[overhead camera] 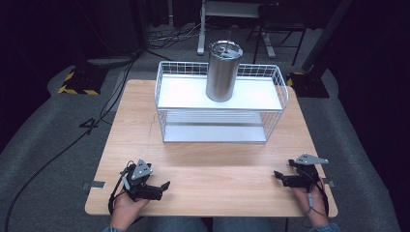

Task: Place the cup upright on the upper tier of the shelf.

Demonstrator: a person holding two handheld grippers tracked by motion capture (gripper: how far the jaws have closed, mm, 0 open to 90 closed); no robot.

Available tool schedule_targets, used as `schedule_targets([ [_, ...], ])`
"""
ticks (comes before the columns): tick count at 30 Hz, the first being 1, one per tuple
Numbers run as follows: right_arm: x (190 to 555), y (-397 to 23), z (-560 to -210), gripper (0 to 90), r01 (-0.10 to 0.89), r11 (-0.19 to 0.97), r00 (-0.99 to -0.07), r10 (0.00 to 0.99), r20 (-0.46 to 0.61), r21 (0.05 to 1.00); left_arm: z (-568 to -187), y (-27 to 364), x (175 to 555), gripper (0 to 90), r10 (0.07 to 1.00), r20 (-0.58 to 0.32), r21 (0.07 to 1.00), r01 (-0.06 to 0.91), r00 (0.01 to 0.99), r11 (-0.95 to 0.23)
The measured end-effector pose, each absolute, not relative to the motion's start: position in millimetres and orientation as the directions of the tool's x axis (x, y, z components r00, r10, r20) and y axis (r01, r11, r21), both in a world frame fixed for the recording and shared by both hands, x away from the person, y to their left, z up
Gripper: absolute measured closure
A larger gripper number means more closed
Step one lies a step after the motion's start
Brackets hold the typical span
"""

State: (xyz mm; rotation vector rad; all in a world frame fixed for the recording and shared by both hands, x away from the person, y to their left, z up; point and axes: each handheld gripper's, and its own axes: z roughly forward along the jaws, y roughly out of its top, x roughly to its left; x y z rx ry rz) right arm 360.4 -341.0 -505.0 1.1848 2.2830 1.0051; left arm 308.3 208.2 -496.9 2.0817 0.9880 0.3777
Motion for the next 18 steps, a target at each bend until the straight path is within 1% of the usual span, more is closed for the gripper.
schedule_targets([
  [1, 360.4, -341.0, -505.0, 16.6, 0.549, 0.389, -0.574, 0.819, -0.006, 0.739, -496.9, 208.2, 308.3, 2.1, 0.755, -0.061, 0.759, 0.521, 0.653, -0.389],
  [2, 360.4, -341.0, -505.0, 16.6, 0.549, 0.390, -0.574, 0.819, -0.005, 0.739, -501.1, 207.1, 310.3, 2.1, 0.762, -0.075, 0.736, 0.551, 0.644, -0.394],
  [6, 360.4, -341.0, -505.0, 16.6, 0.549, 0.390, -0.574, 0.819, -0.005, 0.739, -505.6, 204.1, 313.8, 2.1, 0.774, -0.073, 0.688, 0.594, 0.629, -0.417],
  [9, 360.3, -341.0, -505.0, 16.6, 0.549, 0.389, -0.574, 0.819, -0.005, 0.739, -505.9, 203.4, 314.4, 2.7, 0.780, -0.065, 0.684, 0.597, 0.622, -0.419],
  [11, 360.3, -341.0, -505.0, 16.6, 0.549, 0.389, -0.574, 0.819, -0.005, 0.739, -505.7, 202.3, 314.2, 4.2, 0.786, -0.034, 0.678, 0.592, 0.618, -0.436],
  [14, 360.4, -341.1, -505.0, 16.6, 0.549, 0.390, -0.574, 0.819, -0.006, 0.739, -505.9, 200.4, 313.6, 4.5, 0.785, -0.011, 0.673, 0.585, 0.620, -0.453],
  [18, 360.3, -341.0, -505.0, 16.6, 0.549, 0.390, -0.574, 0.819, -0.006, 0.739, -506.0, 200.3, 313.8, 4.5, 0.786, -0.011, 0.674, 0.585, 0.618, -0.451],
])
